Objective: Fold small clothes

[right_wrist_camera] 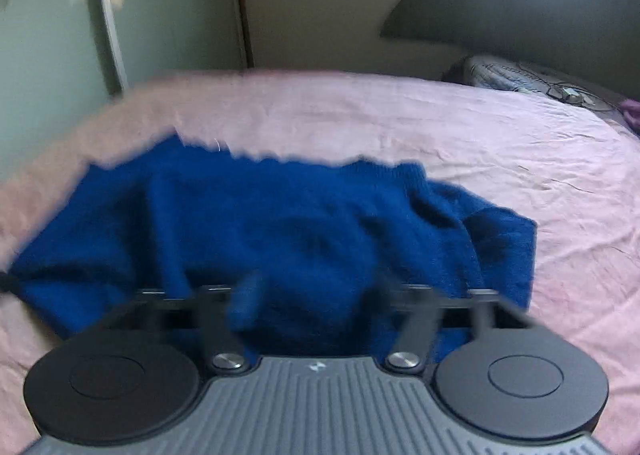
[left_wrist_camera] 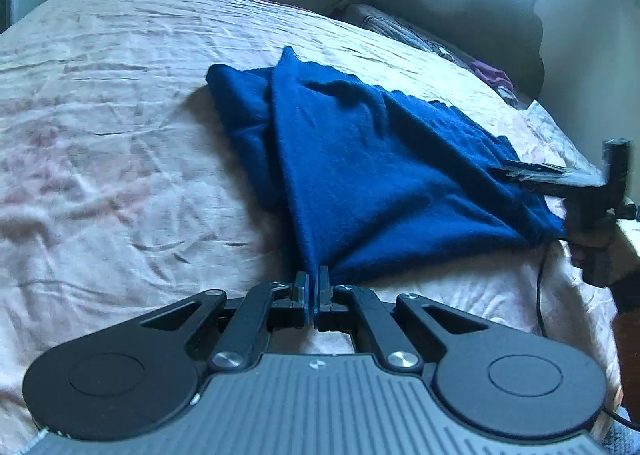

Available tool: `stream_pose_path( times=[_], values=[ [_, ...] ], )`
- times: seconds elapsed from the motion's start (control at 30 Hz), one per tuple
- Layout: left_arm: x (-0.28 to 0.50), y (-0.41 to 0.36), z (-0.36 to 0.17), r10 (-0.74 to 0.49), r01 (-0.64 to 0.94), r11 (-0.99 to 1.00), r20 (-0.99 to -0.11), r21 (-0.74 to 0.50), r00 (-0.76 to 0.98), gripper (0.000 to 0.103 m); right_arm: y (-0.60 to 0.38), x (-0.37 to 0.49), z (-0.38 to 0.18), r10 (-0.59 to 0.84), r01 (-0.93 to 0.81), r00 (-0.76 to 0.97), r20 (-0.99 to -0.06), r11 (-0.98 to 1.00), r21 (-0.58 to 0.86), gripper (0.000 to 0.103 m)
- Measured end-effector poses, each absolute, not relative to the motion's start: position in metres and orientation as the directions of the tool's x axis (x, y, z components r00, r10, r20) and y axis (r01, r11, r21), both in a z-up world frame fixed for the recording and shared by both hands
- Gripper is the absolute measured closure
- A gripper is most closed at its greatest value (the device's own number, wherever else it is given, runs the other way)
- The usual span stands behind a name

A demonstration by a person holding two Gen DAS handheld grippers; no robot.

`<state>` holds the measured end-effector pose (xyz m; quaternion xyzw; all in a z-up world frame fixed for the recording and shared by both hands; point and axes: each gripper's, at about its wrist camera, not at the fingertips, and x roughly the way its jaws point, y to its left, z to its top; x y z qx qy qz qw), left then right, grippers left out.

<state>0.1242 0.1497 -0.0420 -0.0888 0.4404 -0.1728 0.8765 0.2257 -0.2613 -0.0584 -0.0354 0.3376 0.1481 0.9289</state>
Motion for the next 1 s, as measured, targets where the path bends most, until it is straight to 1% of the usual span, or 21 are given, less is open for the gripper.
stream_pose_path(
  times=[0.03,0.07,0.13,0.17,0.23,0.3,0.4,0.47,0.57,0.6,0.63,0.67,0.7,0.73,0.77,0.8,0.83,0.87,0.9,0.93,1.0],
  values=[
    [0.124,0.152,-0.042,-0.379,0.222,0.925,-0.742,-0.307,0.552,0.103,-0.264,0.231,-0.064,0.178,-0.271,0.747,-0.641,0.961,-0.049,0.025],
    [0.123,0.154,-0.042,-0.374,0.219,0.927,-0.746,-0.303,0.551,0.102,-0.271,0.235,-0.067,0.142,-0.235,0.763,-0.631,0.97,-0.066,0.014],
    [0.122,0.157,-0.041,-0.377,0.219,0.926,-0.751,-0.306,0.542,0.103,-0.303,0.245,-0.066,0.098,-0.115,0.755,-0.649,0.993,0.016,0.014],
    [0.122,0.157,-0.039,-0.375,0.222,0.927,-0.752,-0.302,0.542,0.103,-0.314,0.245,-0.062,0.088,-0.075,0.762,-0.641,0.996,0.047,0.015],
    [0.121,0.155,-0.03,-0.369,0.231,0.929,-0.75,-0.289,0.549,0.103,-0.315,0.238,-0.048,0.023,-0.026,0.8,-0.6,1.0,0.003,0.015],
    [0.12,0.152,-0.015,-0.378,0.245,0.926,-0.727,-0.289,0.573,0.1,-0.309,0.233,-0.033,0.075,-0.077,0.83,-0.553,0.997,0.02,0.016],
    [0.125,0.144,0.006,-0.378,0.258,0.926,-0.683,-0.277,0.625,0.092,-0.293,0.251,-0.027,0.14,-0.13,0.824,-0.55,0.99,0.057,0.016],
    [0.135,0.129,0.014,-0.359,0.269,0.933,-0.678,-0.239,0.642,0.074,-0.282,0.275,-0.033,0.201,-0.171,0.793,-0.575,0.979,0.106,0.016],
    [0.146,0.107,0.019,-0.365,0.292,0.93,-0.668,-0.224,0.649,0.061,-0.275,0.318,-0.057,0.389,-0.232,0.66,-0.643,0.919,0.318,0.016],
    [0.148,0.098,0.018,-0.376,0.314,0.924,-0.66,-0.217,0.65,0.058,-0.272,0.327,-0.065,0.383,-0.224,0.644,-0.662,0.922,0.315,0.016],
    [0.151,0.091,0.016,-0.375,0.328,0.923,-0.657,-0.2,0.654,0.049,-0.268,0.332,-0.067,0.338,-0.219,0.655,-0.676,0.941,0.258,0.016],
    [0.153,0.085,0.012,-0.36,0.329,0.928,-0.661,-0.177,0.658,0.043,-0.264,0.336,-0.068,0.257,-0.206,0.682,-0.684,0.966,0.157,0.016],
    [0.155,0.078,0.006,-0.333,0.32,0.936,-0.672,-0.149,0.662,0.043,-0.262,0.342,-0.069,0.158,-0.165,0.703,-0.693,0.985,0.057,0.016],
    [0.157,0.073,0.0,-0.317,0.315,0.94,-0.684,-0.133,0.657,0.043,-0.263,0.346,-0.068,0.078,-0.113,0.72,-0.69,0.994,-0.005,0.014],
    [0.159,0.071,-0.004,-0.319,0.318,0.939,-0.689,-0.135,0.651,0.043,-0.263,0.347,-0.065,0.006,-0.058,0.732,-0.681,0.997,-0.054,0.014],
    [0.16,0.069,-0.006,-0.332,0.323,0.935,-0.688,-0.149,0.645,0.043,-0.259,0.344,-0.061,-0.083,-0.004,0.75,-0.656,0.992,-0.13,0.014],
    [0.161,0.067,-0.008,-0.343,0.326,0.932,-0.684,-0.16,0.644,0.043,-0.251,0.337,-0.056,-0.132,0.013,0.775,-0.618,0.981,-0.193,0.013],
    [0.163,0.067,-0.01,-0.348,0.329,0.93,-0.678,-0.164,0.647,0.042,-0.245,0.325,-0.051,-0.13,-0.007,0.801,-0.584,0.974,-0.226,0.013],
    [0.166,0.065,-0.011,-0.345,0.328,0.931,-0.672,-0.159,0.655,0.041,-0.239,0.312,-0.046,-0.077,-0.06,0.815,-0.574,0.974,-0.217,0.013],
    [0.169,0.064,-0.013,-0.333,0.323,0.935,-0.668,-0.144,0.666,0.038,-0.235,0.299,-0.042,0.001,-0.129,0.814,-0.581,0.976,-0.178,0.013],
    [0.175,0.059,-0.021,-0.305,0.318,0.941,-0.686,-0.111,0.661,0.038,-0.224,0.277,-0.042,0.147,-0.256,0.779,-0.609,0.962,-0.095,0.013]
  ],
)
